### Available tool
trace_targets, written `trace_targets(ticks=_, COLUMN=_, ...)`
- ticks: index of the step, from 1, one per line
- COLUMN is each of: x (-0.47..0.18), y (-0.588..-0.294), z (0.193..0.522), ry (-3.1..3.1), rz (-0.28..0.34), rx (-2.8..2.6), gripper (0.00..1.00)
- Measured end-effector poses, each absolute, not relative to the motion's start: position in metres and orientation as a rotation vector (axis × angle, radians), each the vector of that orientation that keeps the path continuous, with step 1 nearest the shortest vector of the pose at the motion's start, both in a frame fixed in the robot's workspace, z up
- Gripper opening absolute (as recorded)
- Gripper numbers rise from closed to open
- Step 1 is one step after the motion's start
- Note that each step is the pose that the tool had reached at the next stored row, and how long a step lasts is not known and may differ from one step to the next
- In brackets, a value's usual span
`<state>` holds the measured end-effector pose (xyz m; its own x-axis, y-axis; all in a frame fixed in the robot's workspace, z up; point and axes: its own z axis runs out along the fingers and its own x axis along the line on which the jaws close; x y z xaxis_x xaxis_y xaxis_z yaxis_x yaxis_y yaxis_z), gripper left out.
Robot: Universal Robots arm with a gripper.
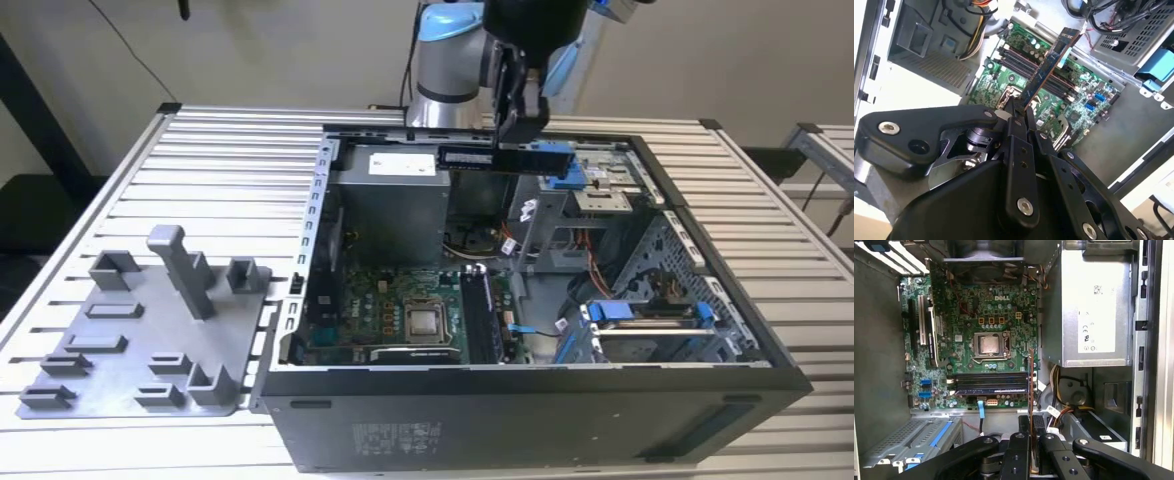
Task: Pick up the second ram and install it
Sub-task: 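Insert the second ram into the second slot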
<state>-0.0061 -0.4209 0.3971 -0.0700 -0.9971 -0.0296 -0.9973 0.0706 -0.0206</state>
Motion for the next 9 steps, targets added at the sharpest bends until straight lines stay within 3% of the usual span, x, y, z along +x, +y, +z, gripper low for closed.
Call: trace_targets(ticks=9, x=-0.0061, y=-0.4212, z=0.3962, ry=2.404, rz=0.004, rx=-1.966, gripper=0.14)
